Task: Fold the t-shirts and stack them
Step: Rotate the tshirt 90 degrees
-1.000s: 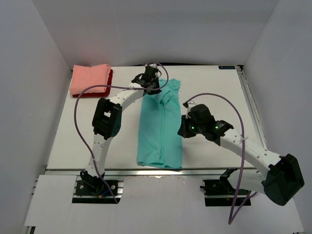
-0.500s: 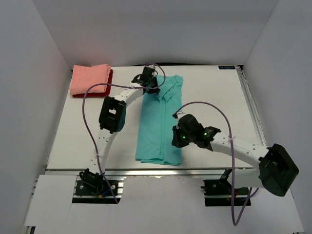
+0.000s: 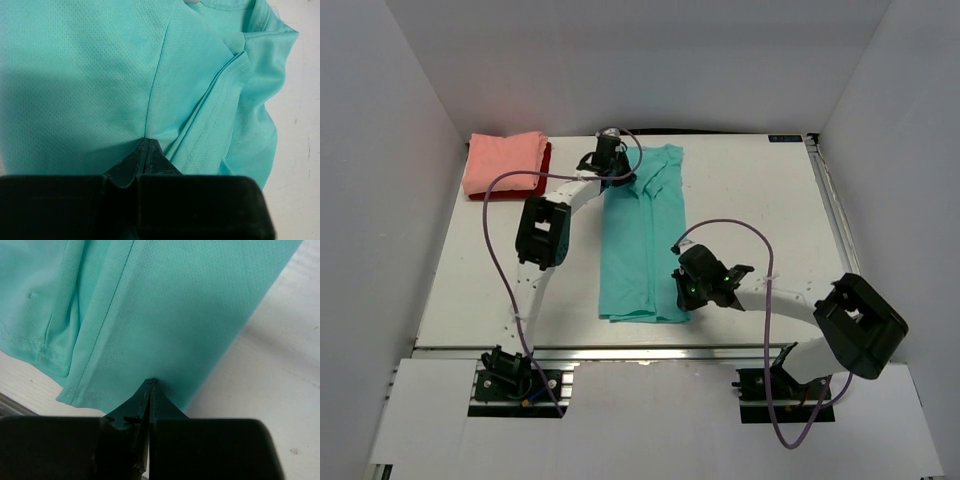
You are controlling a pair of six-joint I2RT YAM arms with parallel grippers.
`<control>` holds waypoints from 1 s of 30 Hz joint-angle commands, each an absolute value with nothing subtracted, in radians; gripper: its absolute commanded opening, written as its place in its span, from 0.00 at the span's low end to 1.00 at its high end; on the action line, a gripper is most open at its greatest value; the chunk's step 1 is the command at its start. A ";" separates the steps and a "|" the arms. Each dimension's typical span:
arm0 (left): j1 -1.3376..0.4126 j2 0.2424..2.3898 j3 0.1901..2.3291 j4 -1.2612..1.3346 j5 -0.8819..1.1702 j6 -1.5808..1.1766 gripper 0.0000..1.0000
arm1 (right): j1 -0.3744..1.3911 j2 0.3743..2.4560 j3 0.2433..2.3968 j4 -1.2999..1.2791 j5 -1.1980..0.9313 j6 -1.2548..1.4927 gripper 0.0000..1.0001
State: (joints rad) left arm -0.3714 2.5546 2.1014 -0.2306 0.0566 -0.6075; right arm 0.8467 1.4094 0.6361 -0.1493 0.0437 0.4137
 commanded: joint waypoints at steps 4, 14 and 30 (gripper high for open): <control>-0.339 2.526 2.075 -0.271 0.029 -0.600 0.06 | 0.851 1.456 0.650 -0.132 0.097 0.362 0.01; -0.336 2.396 2.017 -0.279 0.127 -0.572 0.24 | 0.851 1.440 0.745 -0.141 0.113 0.278 0.11; -0.337 1.748 1.575 -0.500 0.109 -0.529 0.55 | 0.850 1.179 0.930 -0.388 0.280 0.300 0.60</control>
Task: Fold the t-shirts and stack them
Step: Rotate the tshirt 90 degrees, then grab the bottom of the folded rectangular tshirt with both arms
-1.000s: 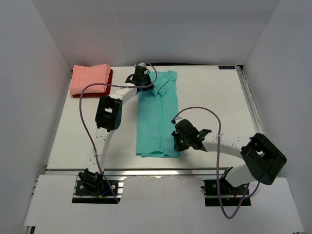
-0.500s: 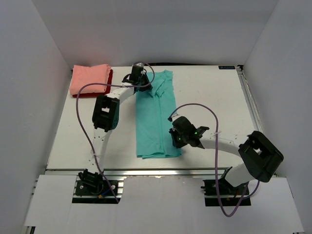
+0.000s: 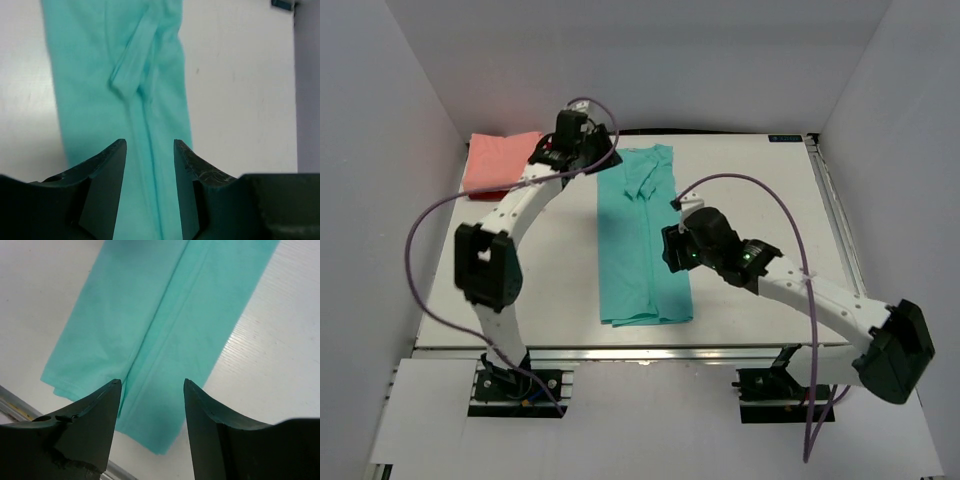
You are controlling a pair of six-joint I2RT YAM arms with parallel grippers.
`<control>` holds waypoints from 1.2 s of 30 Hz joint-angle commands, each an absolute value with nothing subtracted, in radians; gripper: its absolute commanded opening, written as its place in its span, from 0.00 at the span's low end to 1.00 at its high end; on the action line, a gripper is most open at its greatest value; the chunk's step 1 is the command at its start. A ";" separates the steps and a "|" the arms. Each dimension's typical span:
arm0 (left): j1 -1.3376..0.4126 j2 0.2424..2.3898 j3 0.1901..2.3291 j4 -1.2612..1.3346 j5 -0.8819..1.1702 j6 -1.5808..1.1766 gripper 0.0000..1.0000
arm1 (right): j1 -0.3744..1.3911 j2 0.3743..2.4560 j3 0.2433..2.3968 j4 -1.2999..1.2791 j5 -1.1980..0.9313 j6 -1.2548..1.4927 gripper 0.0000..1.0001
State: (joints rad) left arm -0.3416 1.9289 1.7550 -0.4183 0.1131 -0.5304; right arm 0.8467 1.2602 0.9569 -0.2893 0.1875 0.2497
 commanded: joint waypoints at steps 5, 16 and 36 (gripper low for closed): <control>-0.365 1.436 1.185 -0.485 0.069 -0.589 0.53 | 0.830 1.105 0.864 -0.512 0.264 0.483 0.63; -0.604 1.120 0.689 -0.437 -0.166 -0.814 0.72 | 0.816 1.075 0.647 -0.459 0.229 0.706 0.64; -0.867 1.175 0.540 -0.405 -0.365 -1.081 0.64 | 0.779 1.147 0.451 -0.187 0.009 0.739 0.59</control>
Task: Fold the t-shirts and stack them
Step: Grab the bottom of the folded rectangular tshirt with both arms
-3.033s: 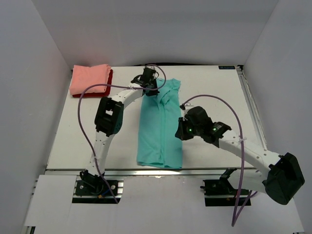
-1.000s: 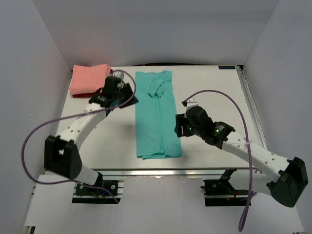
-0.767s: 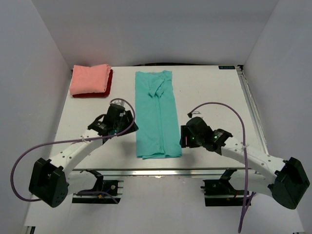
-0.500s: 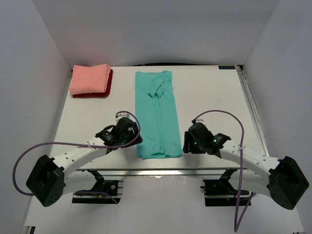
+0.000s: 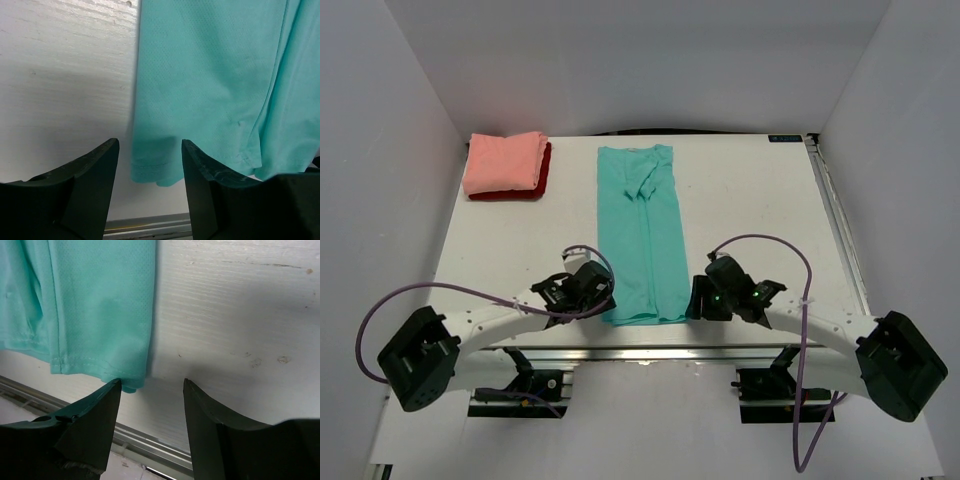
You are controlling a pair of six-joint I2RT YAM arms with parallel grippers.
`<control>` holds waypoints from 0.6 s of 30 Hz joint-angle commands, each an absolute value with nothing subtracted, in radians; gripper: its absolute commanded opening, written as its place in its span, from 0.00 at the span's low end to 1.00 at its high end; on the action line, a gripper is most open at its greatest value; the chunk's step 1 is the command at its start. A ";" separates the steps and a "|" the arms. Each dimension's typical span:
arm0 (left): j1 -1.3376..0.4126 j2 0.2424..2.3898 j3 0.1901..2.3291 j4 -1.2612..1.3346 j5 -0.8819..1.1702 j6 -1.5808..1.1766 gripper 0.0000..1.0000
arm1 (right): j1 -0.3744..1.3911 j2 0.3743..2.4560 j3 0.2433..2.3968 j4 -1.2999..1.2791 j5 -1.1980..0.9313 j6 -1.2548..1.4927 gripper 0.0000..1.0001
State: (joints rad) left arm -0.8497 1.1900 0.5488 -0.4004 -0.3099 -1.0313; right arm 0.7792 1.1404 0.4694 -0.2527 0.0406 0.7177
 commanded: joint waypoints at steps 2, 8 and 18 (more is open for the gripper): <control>-0.871 1.164 0.532 -0.402 -0.367 -1.095 0.63 | 0.779 1.152 0.446 -0.181 0.009 0.739 0.59; -0.900 1.132 0.512 -0.414 -0.370 -1.138 0.58 | 0.779 1.160 0.443 -0.167 -0.026 0.745 0.59; -0.995 1.121 0.499 -0.462 -0.393 -1.224 0.56 | 0.779 1.154 0.451 -0.172 -0.035 0.764 0.66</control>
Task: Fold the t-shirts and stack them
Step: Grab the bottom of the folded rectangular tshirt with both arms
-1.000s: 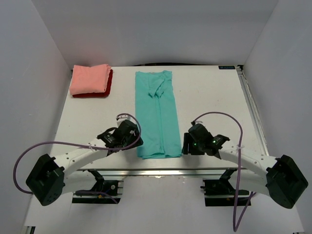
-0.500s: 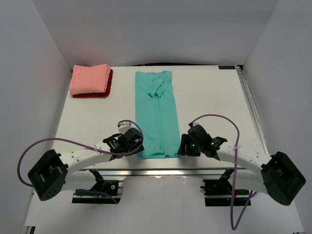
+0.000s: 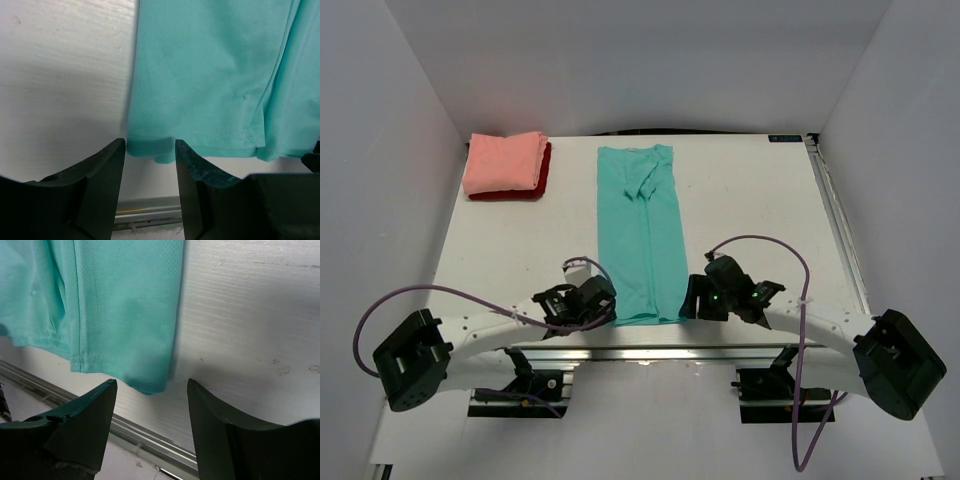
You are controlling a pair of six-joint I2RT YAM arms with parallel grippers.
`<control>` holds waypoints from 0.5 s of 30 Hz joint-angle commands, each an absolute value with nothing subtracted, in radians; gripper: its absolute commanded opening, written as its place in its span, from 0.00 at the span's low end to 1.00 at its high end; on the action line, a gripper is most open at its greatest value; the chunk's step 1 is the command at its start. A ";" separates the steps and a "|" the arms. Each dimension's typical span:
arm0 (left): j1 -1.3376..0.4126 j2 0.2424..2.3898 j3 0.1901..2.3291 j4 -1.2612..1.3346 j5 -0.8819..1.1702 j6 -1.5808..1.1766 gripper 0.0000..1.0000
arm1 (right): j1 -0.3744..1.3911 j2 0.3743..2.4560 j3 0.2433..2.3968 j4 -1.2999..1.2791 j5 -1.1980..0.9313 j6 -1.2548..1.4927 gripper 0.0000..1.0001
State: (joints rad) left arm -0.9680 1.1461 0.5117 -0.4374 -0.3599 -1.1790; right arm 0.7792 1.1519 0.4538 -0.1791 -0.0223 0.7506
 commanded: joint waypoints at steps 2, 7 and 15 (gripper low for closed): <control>-1.015 1.121 0.495 -0.474 -0.399 -1.242 0.56 | 0.779 1.152 0.451 -0.170 -0.035 0.767 0.66; -1.029 1.114 0.492 -0.515 -0.429 -1.269 0.56 | 0.778 1.149 0.449 -0.158 -0.046 0.775 0.66; -1.031 1.100 0.489 -0.505 -0.459 -1.276 0.48 | 0.779 1.198 0.443 -0.117 -0.078 0.781 0.61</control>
State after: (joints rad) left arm -1.0248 1.1088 0.4847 -0.4969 -0.4164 -1.2602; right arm 0.7792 1.1736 0.4538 -0.1493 -0.0574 0.7677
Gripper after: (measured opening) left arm 0.494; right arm 0.619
